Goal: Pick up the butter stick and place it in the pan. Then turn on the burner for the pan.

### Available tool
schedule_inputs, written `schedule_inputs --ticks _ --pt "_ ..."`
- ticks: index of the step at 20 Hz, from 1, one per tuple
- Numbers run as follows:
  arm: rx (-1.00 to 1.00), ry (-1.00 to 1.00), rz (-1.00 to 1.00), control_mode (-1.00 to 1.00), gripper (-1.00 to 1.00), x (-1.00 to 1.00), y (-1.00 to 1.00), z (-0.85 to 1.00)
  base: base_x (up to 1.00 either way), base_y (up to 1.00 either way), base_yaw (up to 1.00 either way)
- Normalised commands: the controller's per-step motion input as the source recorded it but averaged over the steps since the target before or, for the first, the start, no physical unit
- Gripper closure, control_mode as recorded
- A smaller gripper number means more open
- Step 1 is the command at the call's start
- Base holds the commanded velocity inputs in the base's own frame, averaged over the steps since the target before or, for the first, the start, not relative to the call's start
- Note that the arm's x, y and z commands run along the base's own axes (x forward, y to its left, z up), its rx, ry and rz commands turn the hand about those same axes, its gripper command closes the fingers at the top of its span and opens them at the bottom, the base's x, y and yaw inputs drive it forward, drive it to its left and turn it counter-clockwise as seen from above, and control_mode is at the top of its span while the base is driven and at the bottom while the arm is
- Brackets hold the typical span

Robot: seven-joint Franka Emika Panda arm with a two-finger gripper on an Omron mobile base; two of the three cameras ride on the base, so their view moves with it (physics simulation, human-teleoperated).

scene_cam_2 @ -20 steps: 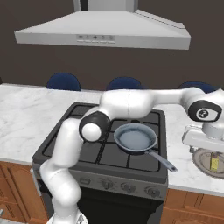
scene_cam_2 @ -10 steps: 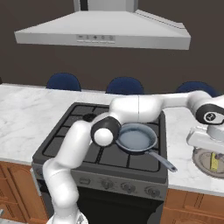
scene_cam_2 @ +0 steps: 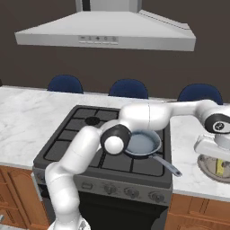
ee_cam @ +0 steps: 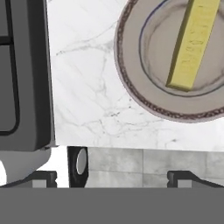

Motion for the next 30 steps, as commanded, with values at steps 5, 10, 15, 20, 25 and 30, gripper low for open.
schedule_inputs --ticks 5,10,15,20,25,30 --pt "-0.09 0.0 0.0 -1.0 -1.0 0.14 0.0 -0.33 0.0 0.0 0.0" --pt "-0.08 0.0 0.0 -1.0 -1.0 0.09 -0.01 -0.25 0.0 0.0 0.0" --pt "-0.03 0.0 0.0 -1.0 -1.0 0.09 -0.03 -0.14 0.0 0.0 0.0" --pt "0.0 0.0 0.0 -1.0 -1.0 0.07 -0.11 -0.02 0.0 0.0 0.0" --pt "0.0 0.0 0.0 -1.0 -1.0 0.05 -0.16 0.0 0.0 0.0 0.0" --pt "0.0 0.0 0.0 -1.0 -1.0 0.08 -0.08 -0.09 0.0 0.0 0.0"
